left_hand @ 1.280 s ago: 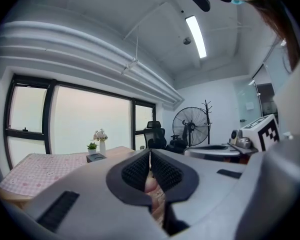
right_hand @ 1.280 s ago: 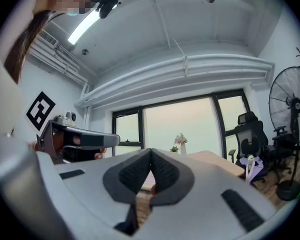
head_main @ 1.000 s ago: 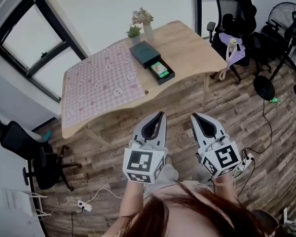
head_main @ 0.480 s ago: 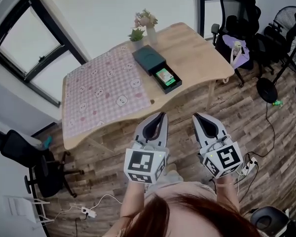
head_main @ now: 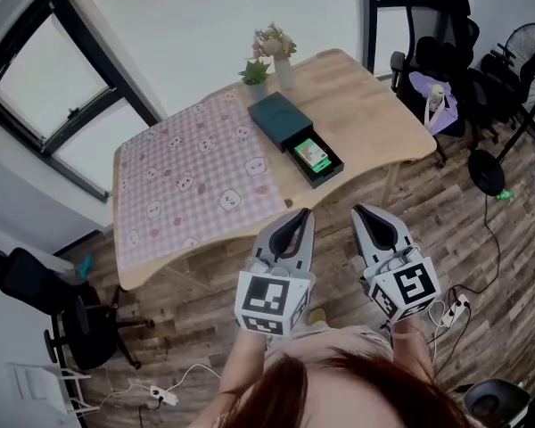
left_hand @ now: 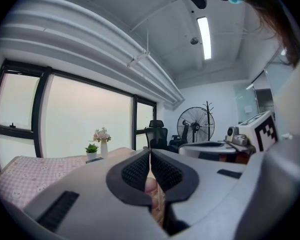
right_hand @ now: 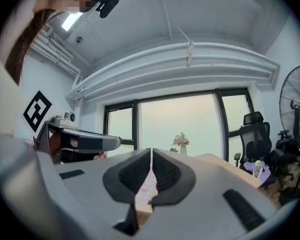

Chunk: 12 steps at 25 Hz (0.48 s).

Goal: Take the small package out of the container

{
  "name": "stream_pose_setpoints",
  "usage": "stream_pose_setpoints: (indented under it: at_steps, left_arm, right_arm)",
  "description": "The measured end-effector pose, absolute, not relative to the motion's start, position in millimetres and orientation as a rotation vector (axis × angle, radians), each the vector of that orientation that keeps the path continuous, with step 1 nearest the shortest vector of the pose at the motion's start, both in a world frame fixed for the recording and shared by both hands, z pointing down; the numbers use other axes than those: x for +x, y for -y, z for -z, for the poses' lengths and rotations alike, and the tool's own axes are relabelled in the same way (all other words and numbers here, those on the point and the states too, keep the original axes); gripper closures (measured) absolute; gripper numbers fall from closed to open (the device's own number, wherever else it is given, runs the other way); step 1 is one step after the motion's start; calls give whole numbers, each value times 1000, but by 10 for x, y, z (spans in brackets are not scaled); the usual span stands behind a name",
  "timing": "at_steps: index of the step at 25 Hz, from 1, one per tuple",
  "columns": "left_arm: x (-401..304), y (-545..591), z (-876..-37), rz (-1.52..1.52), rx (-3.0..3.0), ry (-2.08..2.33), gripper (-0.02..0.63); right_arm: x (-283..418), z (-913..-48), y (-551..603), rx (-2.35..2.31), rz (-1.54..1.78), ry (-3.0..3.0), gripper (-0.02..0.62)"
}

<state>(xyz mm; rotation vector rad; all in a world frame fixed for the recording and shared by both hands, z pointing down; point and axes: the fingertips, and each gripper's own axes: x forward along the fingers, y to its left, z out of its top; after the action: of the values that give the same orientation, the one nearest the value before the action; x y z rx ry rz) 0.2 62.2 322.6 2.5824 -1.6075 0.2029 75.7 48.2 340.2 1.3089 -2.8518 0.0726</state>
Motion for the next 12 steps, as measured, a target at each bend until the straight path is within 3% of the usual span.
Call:
stream_pose_setpoints:
  at_steps: [12]
  left_arm:
    - [-374, -204, -3296, -197, 2582, 1554, 592]
  right_arm:
    - [313, -3446, 32, 1288, -85, 2796, 555]
